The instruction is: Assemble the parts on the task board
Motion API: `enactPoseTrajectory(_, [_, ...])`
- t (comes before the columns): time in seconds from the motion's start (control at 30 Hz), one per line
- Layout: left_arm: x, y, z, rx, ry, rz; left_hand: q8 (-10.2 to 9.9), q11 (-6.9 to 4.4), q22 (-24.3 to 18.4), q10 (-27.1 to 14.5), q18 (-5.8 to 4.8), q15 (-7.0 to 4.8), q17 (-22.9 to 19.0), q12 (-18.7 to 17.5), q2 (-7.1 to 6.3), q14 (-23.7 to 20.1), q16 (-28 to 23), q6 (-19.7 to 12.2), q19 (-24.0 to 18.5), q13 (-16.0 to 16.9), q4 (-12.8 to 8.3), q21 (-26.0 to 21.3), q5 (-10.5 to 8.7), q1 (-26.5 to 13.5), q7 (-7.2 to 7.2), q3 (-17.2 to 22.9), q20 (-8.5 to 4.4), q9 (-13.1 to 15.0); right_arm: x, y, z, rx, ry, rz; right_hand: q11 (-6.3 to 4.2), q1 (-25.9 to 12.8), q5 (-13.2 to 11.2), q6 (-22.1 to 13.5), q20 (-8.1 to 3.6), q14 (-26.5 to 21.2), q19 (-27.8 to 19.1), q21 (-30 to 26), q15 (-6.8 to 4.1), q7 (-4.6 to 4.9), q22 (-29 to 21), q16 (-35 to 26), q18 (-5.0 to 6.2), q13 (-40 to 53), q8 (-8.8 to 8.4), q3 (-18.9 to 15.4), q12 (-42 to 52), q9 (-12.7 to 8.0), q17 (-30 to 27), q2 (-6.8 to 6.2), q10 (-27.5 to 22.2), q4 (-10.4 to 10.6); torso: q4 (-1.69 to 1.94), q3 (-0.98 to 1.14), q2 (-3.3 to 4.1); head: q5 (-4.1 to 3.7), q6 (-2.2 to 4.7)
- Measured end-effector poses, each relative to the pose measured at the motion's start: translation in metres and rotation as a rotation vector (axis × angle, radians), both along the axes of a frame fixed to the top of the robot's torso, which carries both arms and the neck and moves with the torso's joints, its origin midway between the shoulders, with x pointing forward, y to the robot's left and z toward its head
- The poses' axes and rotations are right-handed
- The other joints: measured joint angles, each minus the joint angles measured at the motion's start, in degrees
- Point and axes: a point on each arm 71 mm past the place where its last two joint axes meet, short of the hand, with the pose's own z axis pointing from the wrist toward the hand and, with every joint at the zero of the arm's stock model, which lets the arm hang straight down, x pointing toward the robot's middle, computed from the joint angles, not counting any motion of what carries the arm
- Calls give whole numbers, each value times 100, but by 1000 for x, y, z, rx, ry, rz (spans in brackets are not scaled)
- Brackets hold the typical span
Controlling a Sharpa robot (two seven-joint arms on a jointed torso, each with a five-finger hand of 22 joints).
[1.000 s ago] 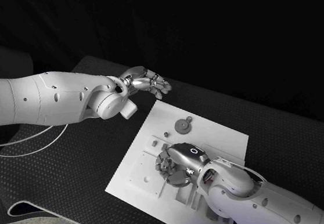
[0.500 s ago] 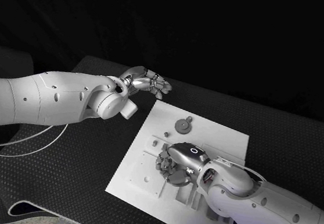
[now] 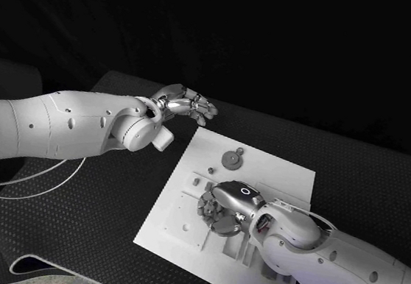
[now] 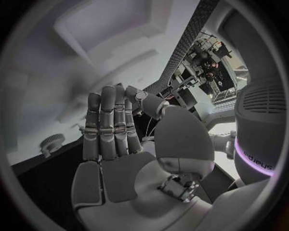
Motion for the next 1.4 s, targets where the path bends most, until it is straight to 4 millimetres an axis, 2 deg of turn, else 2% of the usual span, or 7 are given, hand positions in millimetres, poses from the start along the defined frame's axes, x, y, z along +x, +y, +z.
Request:
enactPoseTrajectory(0.67, [0, -1, 0, -1, 1, -3, 0, 0, 5, 0, 0, 0, 16, 0, 0, 0, -22, 0, 0, -11, 0, -23, 0, 0, 0, 0, 0, -5, -1, 4, -4, -45, -11, 19, 2, 0, 0, 5, 0, 0, 0, 10, 3, 6, 1, 0, 0, 23, 5, 0, -20, -1, 5, 0, -1, -1, 0, 2, -1, -16, -26])
enactPoseTrajectory(0.77, [0, -1, 0, -1, 1, -3, 0, 0, 5, 0, 0, 0, 18, 0, 0, 0, -22, 0, 0, -11, 0, -23, 0, 0, 0, 0, 0, -5, 0, 4, -5, -46, -10, 18, 45, 0, 0, -3, -1, -1, 0, 11, 3, 15, 0, 0, 0, 29, 4, 0, -51, -1, 4, 0, -43, -1, 0, 2, -2, -16, -27])
enactPoseTrajectory(0.87, [-1, 0, 0, -1, 1, -3, 0, 0, 10, 0, 0, 0, 18, 0, 0, 0, -22, 0, 0, -11, 0, -23, 0, 0, 0, 0, 0, -5, 1, 2, -5, -44, -7, 11, 110, 0, 0, -111, 18, -26, -85, 11, 7, 111, 1, 0, -1, 43, -101, -80, -155, 10, -7, 0, -184, 1, 0, 2, -3, -16, -29])
enactPoseTrajectory(0.9, [-1, 0, 0, -1, 1, -2, 0, 0, 10, 0, 0, 0, 19, 0, 0, 0, -22, 0, 0, -15, 0, -23, 0, 0, 0, 0, 0, -5, 1, 2, -5, -42, -5, 9, 130, -47, 69, -258, 37, -69, -129, 9, 42, 172, 0, -16, 0, 52, -176, -165, -191, 8, -12, -47, -288, 2, -1, 2, -4, -16, -30])
enactPoseTrajectory(1.13, [0, 1, 0, 0, 1, -1, 0, 0, 10, 0, 0, 0, 24, 0, 0, 0, -22, 0, 0, -16, 0, -23, 0, 0, 0, 0, 0, -10, 2, -4, -6, -33, 7, -7, -44, -111, 314, -759, 91, -238, -298, 42, 192, 366, 0, -72, 0, 53, -477, -645, -302, -105, -25, -249, -503, -7, -4, 1, -8, -30, -19])
enactPoseTrajectory(1.3, [-1, 2, 0, 0, 2, 0, 0, 0, 9, 0, 0, 0, 30, 0, 0, 0, -22, 0, 0, -22, 0, -22, 0, 0, 0, 0, 0, -10, 1, -7, -5, -23, 10, -13, -59, -66, 338, -834, 112, -244, -360, 67, 244, 382, 0, -72, 0, 52, -499, -784, -727, -131, -25, -294, -621, 8, -5, 1, -8, -43, -10])
enactPoseTrajectory(1.4, [-1, 3, 0, 1, 2, 2, 0, 0, 15, 0, 0, 0, 36, 0, 0, 0, -22, 0, 0, -21, 0, -23, 0, 0, 0, 0, 0, -10, 0, -8, -5, -20, 11, -15, 1, -66, 338, -841, 112, -244, -360, 67, 244, 387, 0, -72, 0, 49, -499, -798, -782, -137, -20, -294, -701, -7, -5, 0, -8, -52, -9])
